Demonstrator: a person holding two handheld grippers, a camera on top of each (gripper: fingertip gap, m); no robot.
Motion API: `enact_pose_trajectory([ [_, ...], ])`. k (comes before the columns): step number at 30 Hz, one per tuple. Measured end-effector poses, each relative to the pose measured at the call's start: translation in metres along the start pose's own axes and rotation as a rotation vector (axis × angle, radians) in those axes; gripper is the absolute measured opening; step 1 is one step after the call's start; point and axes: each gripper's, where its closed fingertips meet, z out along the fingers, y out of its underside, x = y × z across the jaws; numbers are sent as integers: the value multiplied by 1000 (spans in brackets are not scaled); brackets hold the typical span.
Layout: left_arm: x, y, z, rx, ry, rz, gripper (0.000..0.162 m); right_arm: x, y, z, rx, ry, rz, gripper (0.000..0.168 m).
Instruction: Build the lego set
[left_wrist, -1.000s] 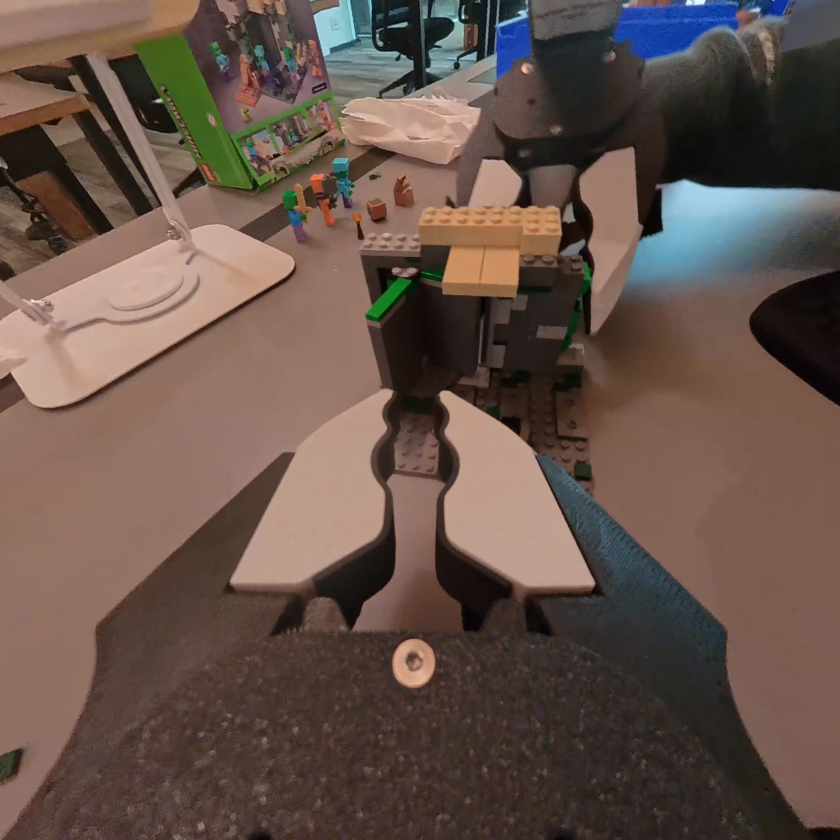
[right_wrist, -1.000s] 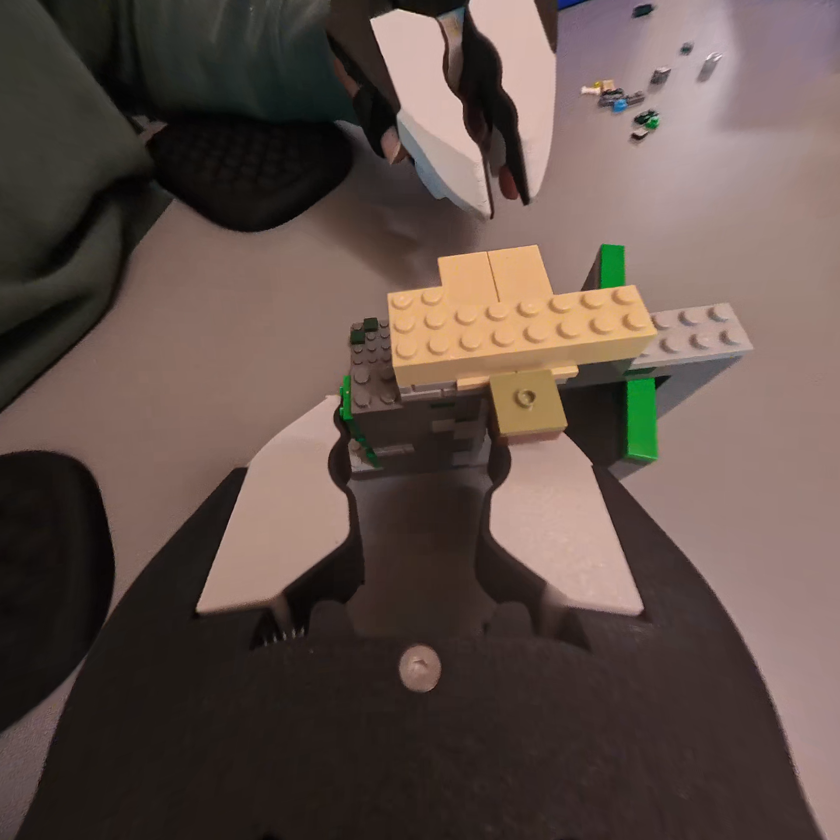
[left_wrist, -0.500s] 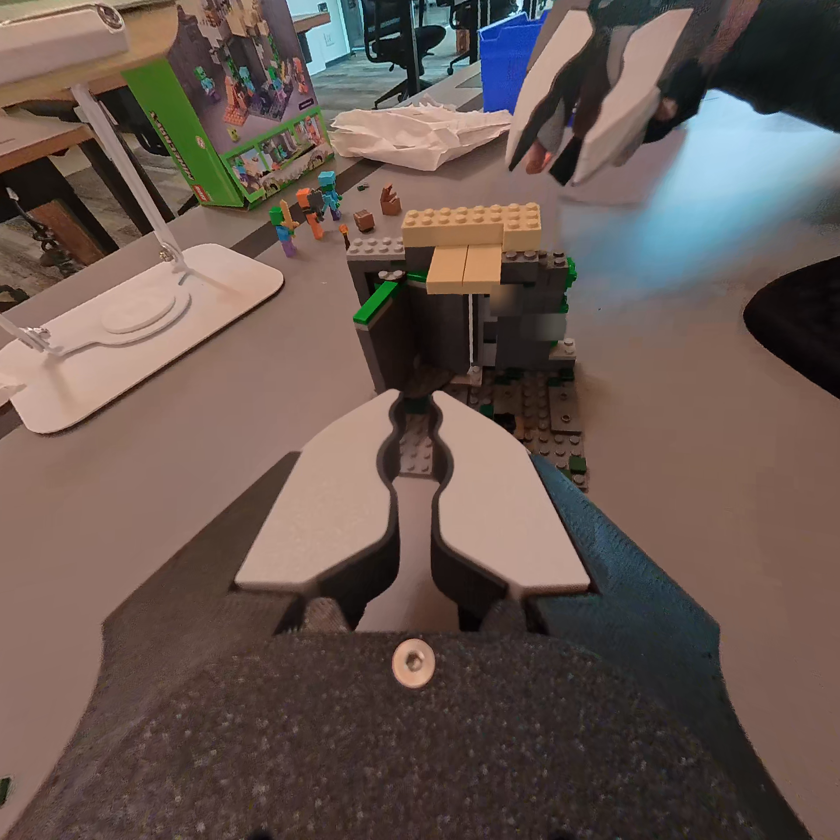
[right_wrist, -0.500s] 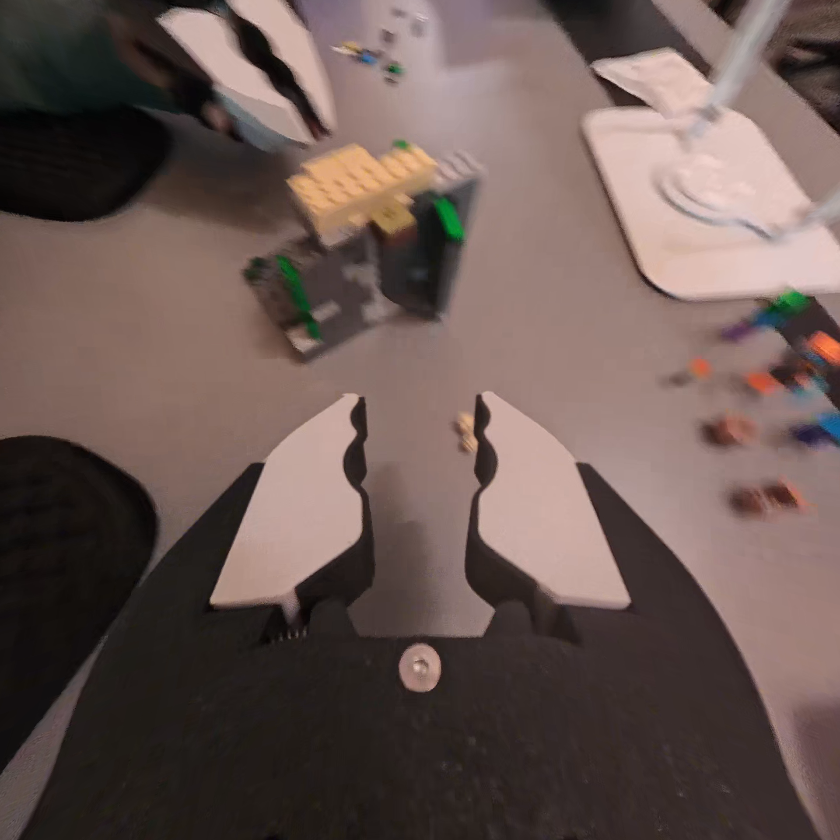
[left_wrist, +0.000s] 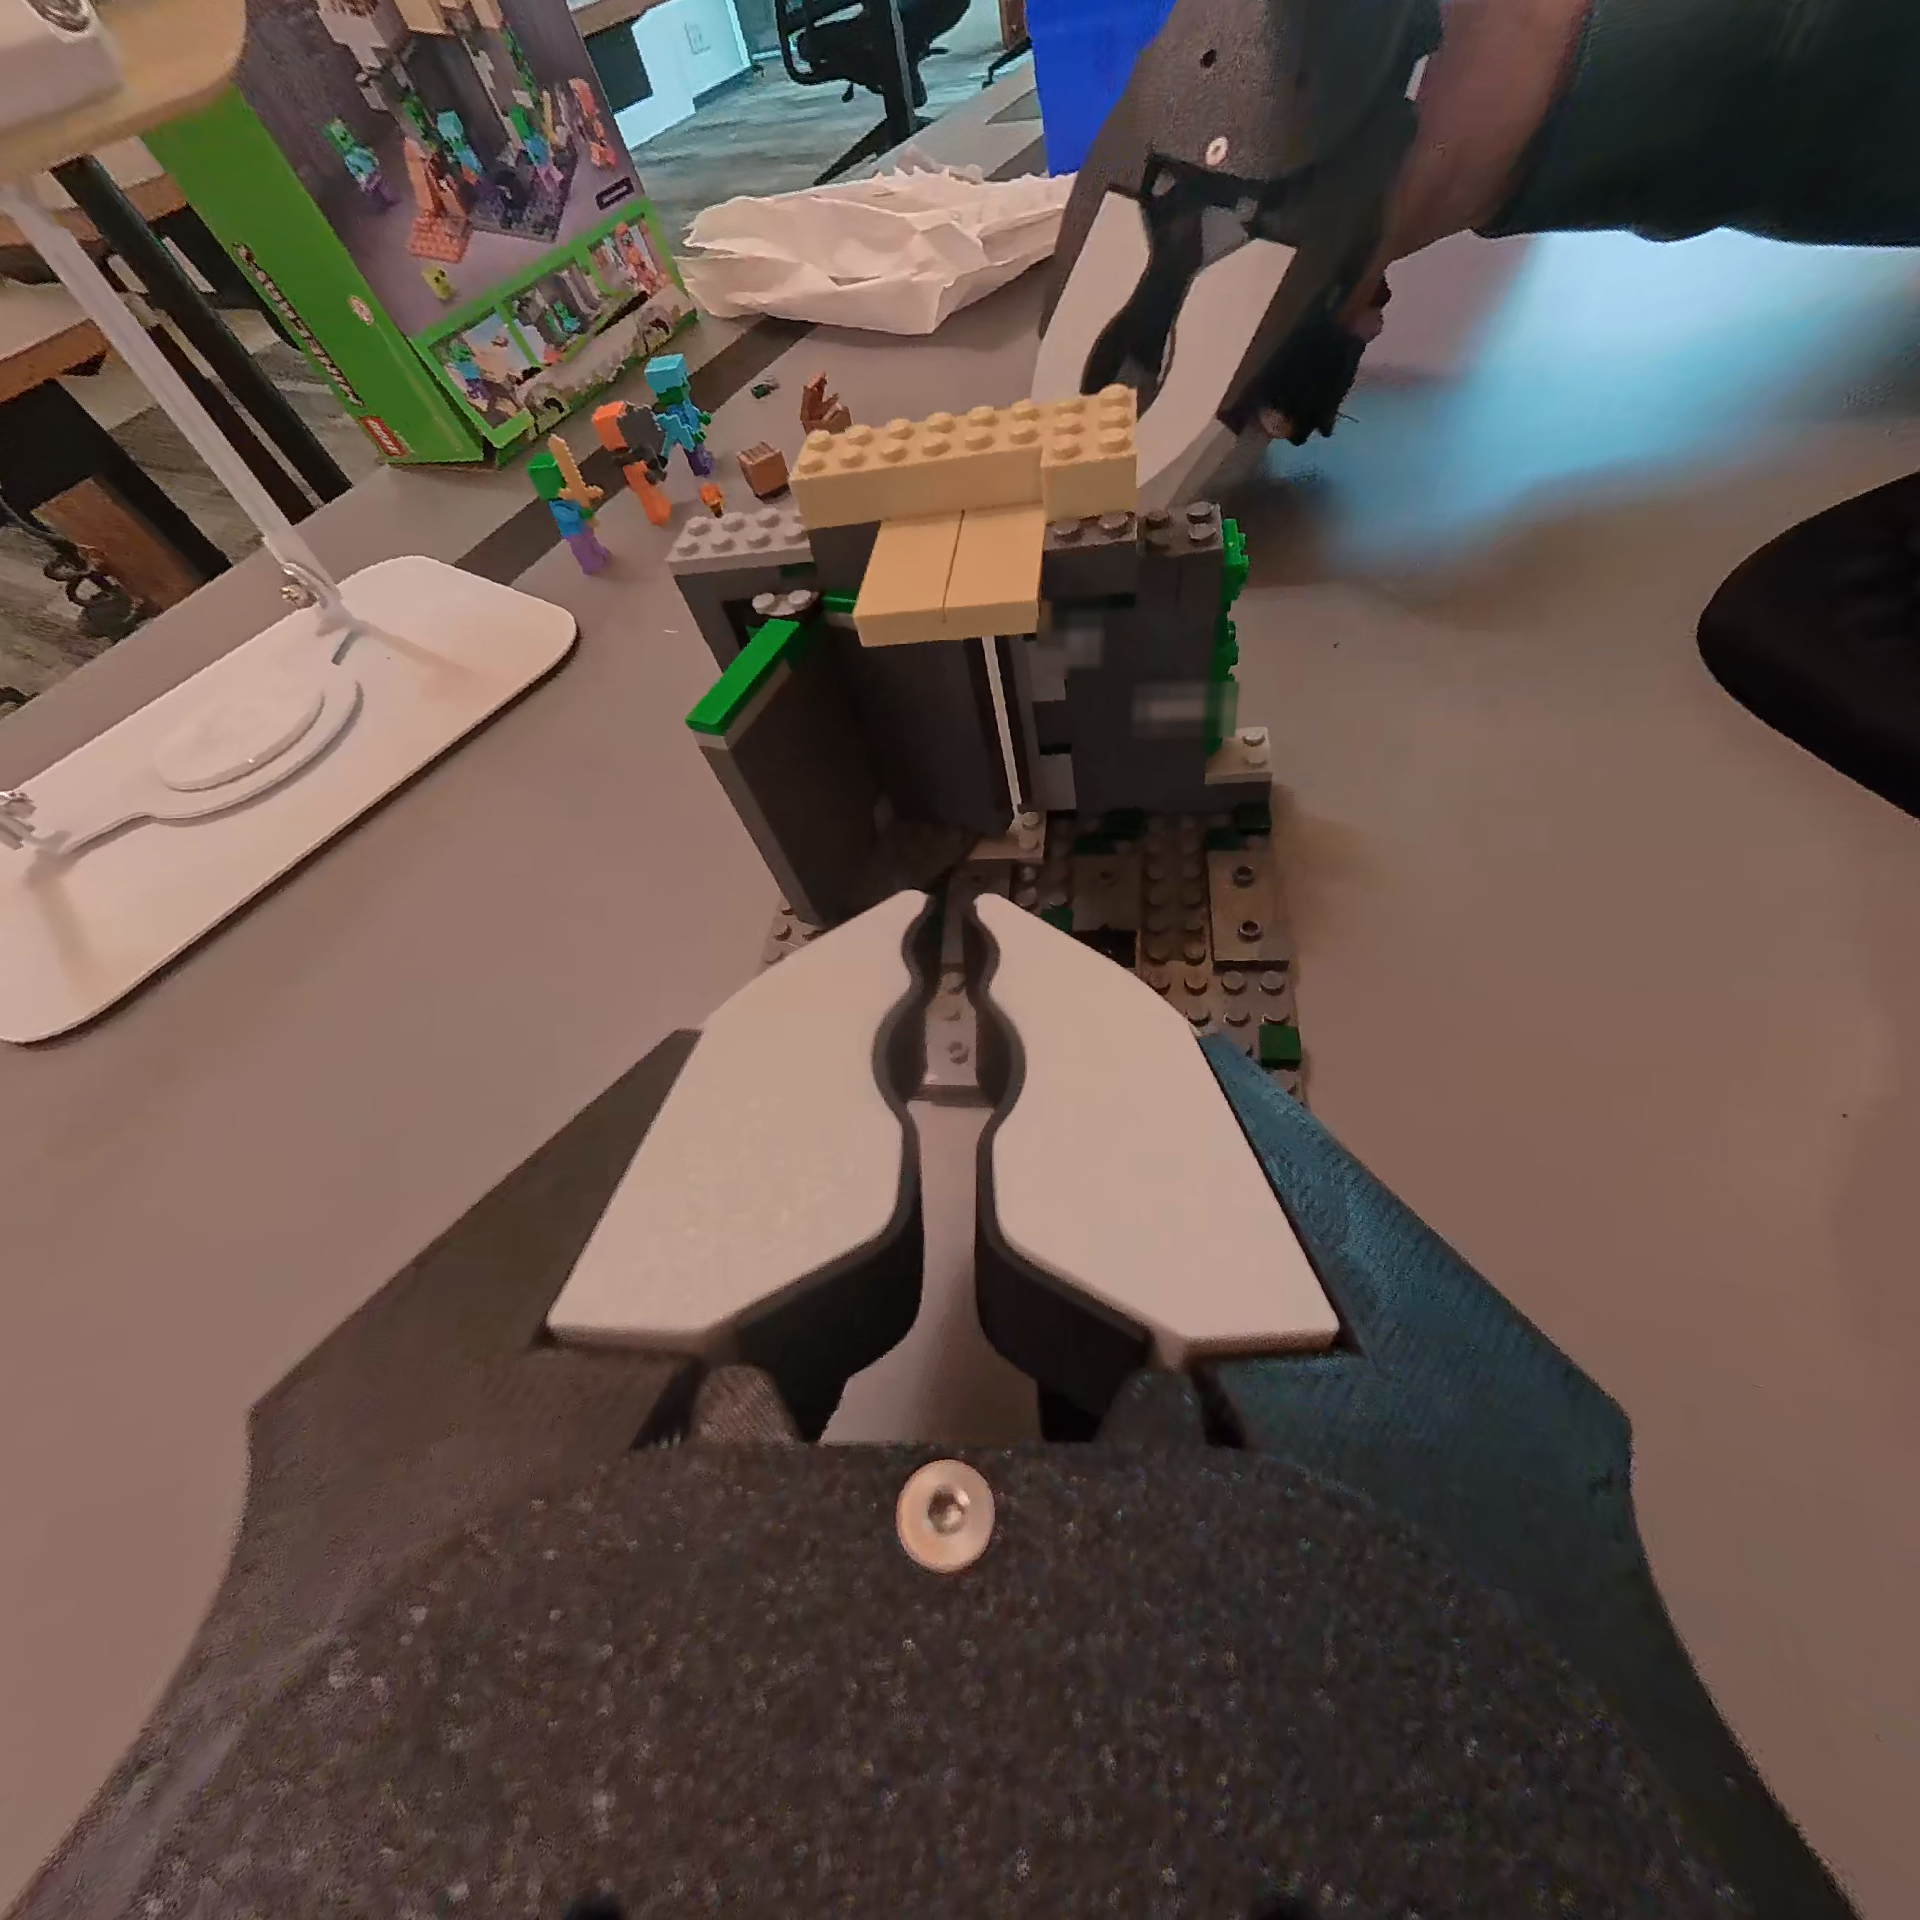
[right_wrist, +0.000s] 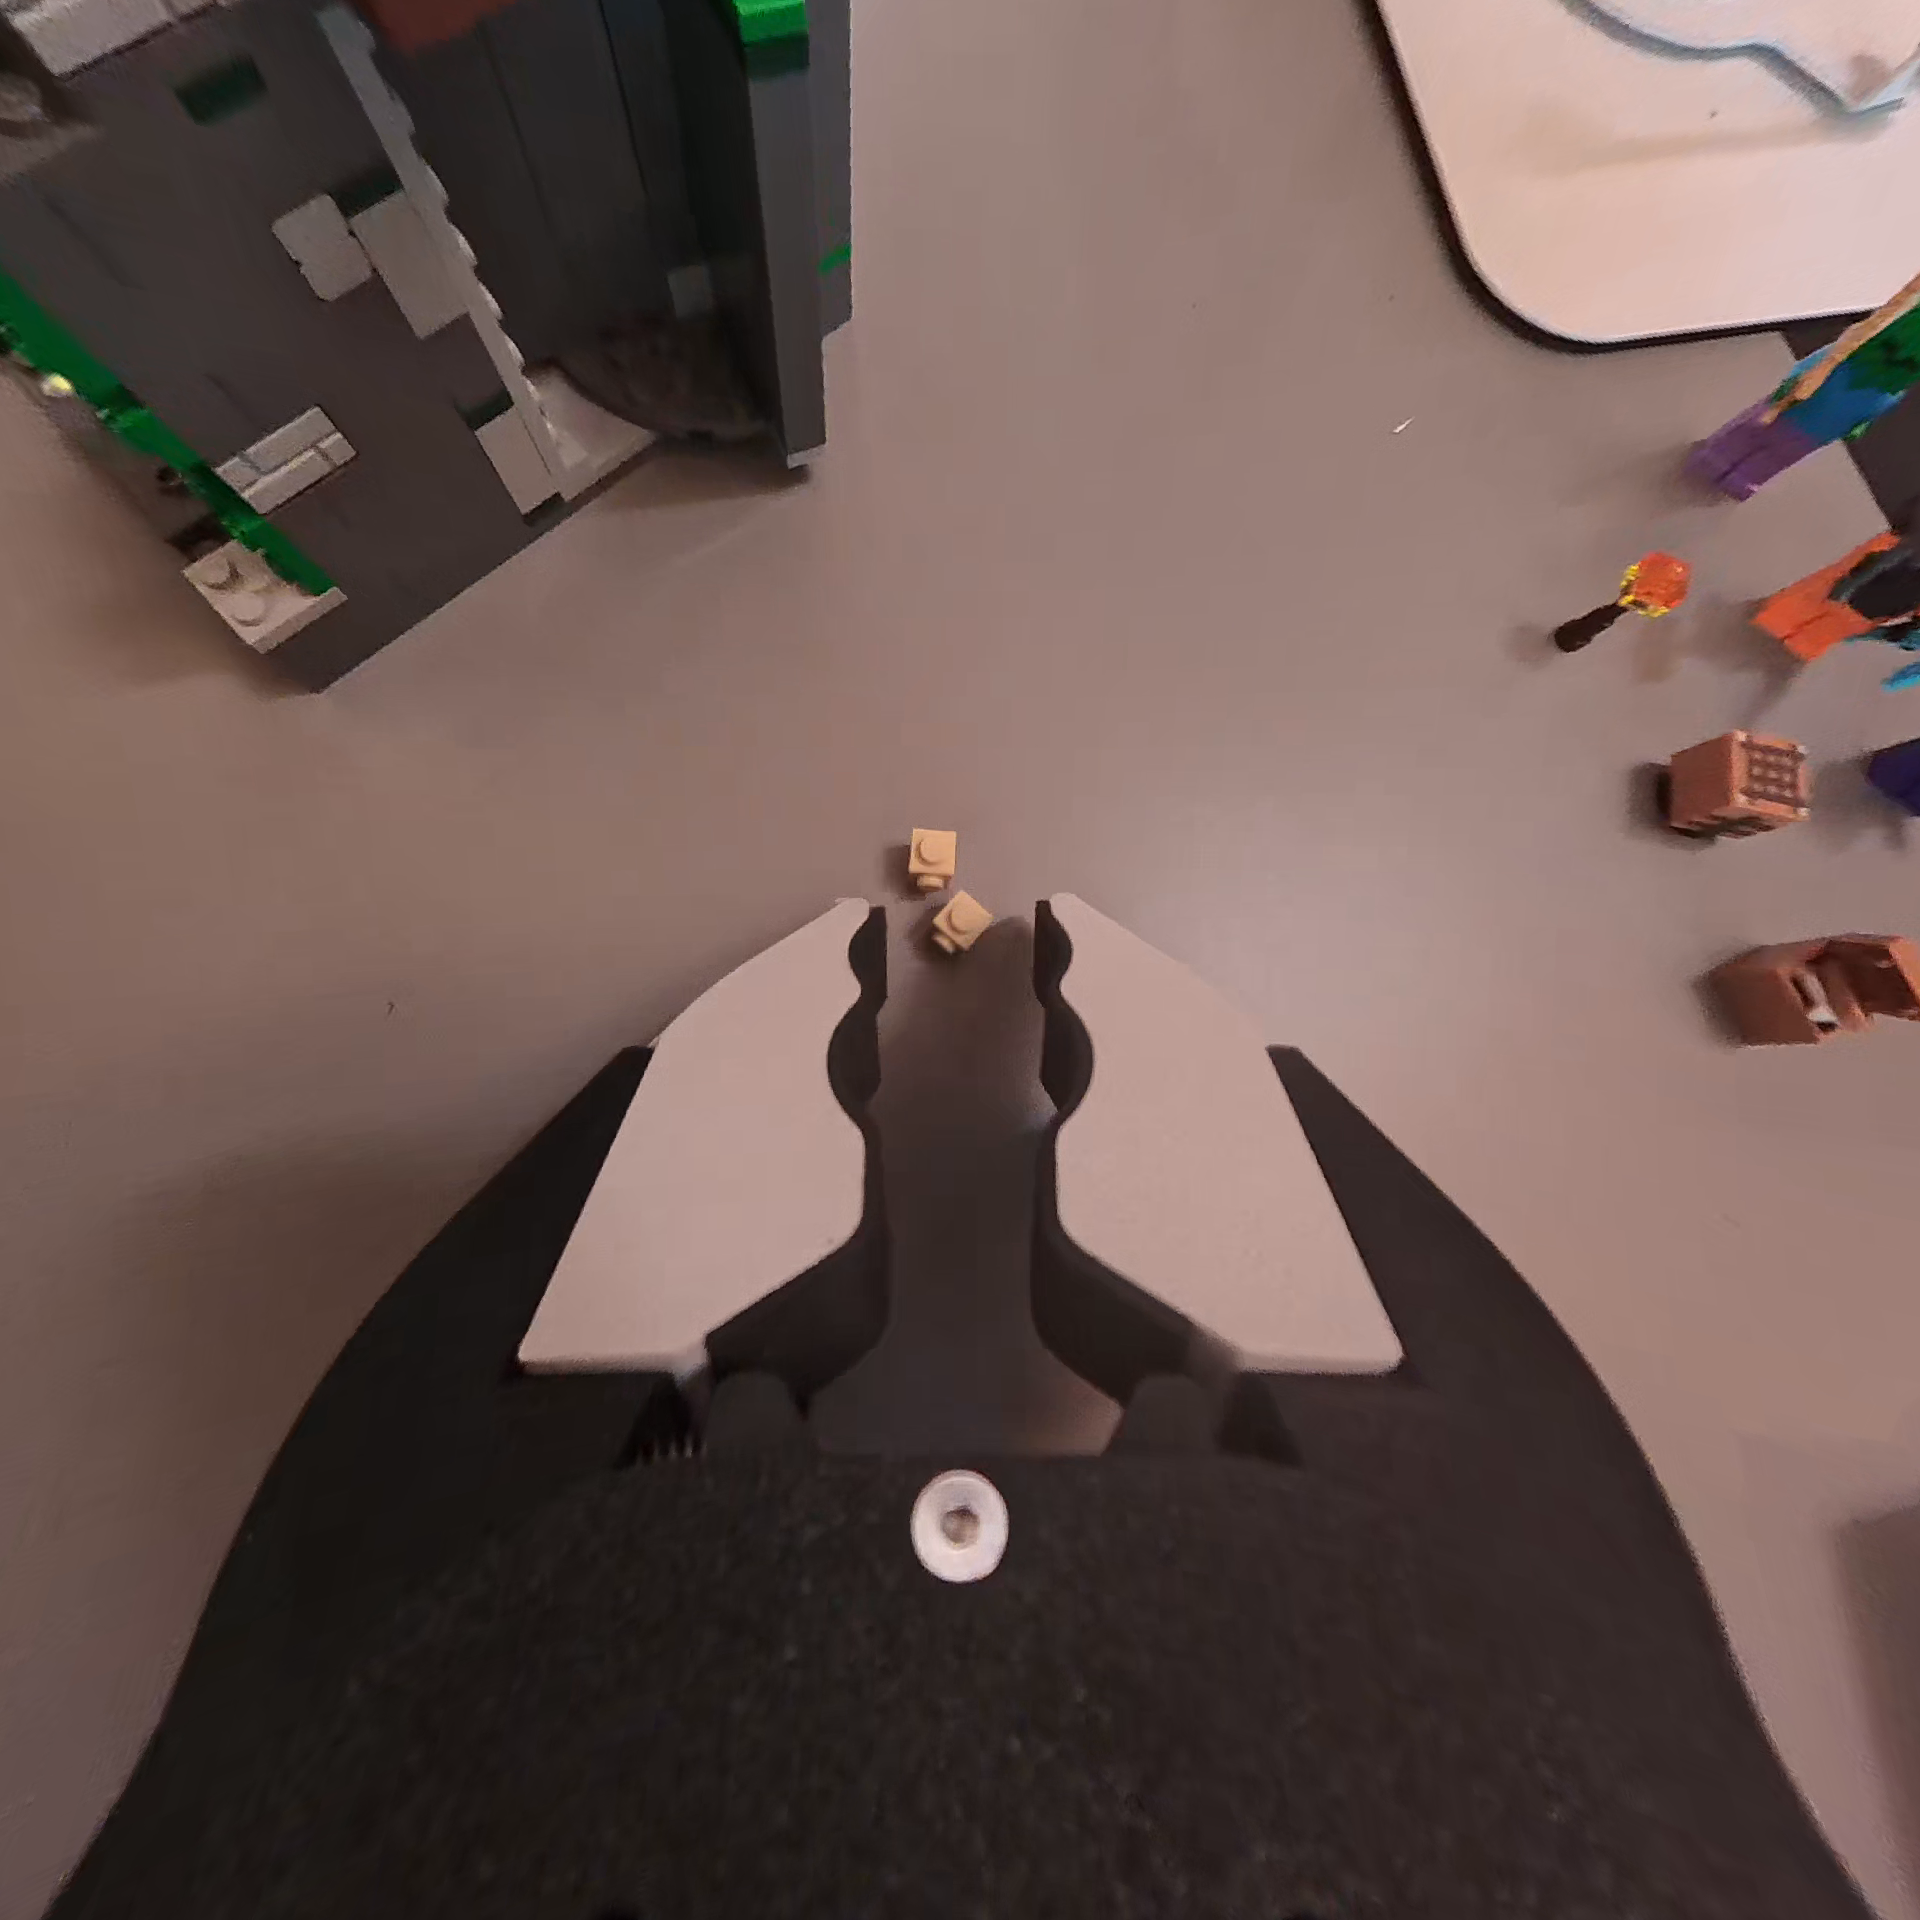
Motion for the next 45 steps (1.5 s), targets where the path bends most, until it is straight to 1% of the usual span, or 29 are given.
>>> enact_pose_trajectory([
  [6,1,1,-1,1,10,4,3,-3,0,-6,1,-32,34,10],
  [10,3,-2,-3,13,10,22,3,-27,-21,-22,123,-59,85,10],
  [13,9,-12,-4,44,3,65,7,-53,-40,-32,211,-80,133,10],
  [19,40,-42,-7,138,-1,241,12,-100,-82,-39,359,-171,298,10],
  [23,63,-57,-10,202,-40,439,14,-122,-106,-41,411,-265,407,10],
  [25,74,-63,-12,231,-41,495,14,-131,-112,-39,410,-301,435,10],
  [28,84,-63,-11,242,-18,523,15,-141,-117,-34,393,-324,437,10],
  [32,88,-62,-11,245,-14,546,14,-151,-118,-28,370,-349,450,10],
  [36,90,-62,-12,248,-8,557,8,-157,-117,-25,358,-363,468,10],
  [45,94,-65,-16,277,13,542,6,-162,-119,-30,386,-435,516,10],
])
